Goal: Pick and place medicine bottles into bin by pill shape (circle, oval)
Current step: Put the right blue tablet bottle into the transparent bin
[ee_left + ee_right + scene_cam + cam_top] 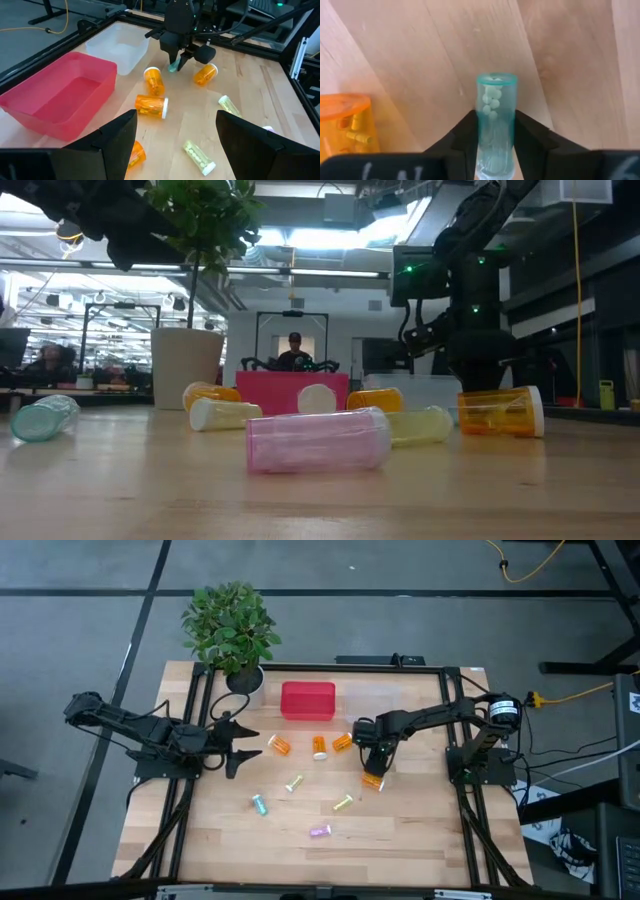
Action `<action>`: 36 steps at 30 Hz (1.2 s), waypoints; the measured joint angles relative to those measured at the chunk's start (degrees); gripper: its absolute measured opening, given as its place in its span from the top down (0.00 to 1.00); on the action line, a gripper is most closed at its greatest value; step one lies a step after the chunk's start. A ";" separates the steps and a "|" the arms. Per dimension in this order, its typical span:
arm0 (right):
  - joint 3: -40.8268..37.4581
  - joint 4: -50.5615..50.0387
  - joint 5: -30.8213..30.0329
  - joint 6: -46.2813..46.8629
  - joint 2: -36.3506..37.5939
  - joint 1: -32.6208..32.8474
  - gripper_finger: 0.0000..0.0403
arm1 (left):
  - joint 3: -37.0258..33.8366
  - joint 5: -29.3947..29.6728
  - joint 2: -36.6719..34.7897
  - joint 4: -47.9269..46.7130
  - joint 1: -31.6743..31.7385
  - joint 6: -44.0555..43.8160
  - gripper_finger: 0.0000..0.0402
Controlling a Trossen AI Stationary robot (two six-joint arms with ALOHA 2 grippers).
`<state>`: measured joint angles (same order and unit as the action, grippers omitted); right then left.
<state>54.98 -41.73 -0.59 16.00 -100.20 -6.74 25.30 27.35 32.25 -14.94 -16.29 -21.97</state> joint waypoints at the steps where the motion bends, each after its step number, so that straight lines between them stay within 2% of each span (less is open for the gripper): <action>1: 0.00 -0.01 0.01 0.64 0.00 0.00 0.75 | 0.00 0.00 0.00 0.00 0.00 0.02 0.34; 11: 0.02 -0.03 -0.25 4.86 0.00 0.00 0.76 | 0.00 0.00 0.00 -0.01 0.00 -0.01 0.34; 18: 1.97 -0.38 -5.46 8.81 -0.41 -0.04 0.76 | 0.00 0.01 0.00 -0.02 0.00 -0.03 0.34; 24: 9.85 -5.80 -8.73 6.05 -0.33 0.13 0.75 | 0.00 0.02 0.00 -0.03 0.00 -0.01 0.34; 31: 23.11 -14.24 -19.28 1.51 -0.21 0.04 0.75 | 0.00 0.02 -0.01 -0.10 0.00 -0.03 0.34; 36: 28.58 -16.76 -26.38 1.32 -0.09 0.02 0.75 | 0.00 0.02 0.00 -1.64 0.00 -0.01 0.34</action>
<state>83.57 -58.48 -26.97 17.32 -100.29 -6.72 25.30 27.38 32.25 -16.57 -16.29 -21.98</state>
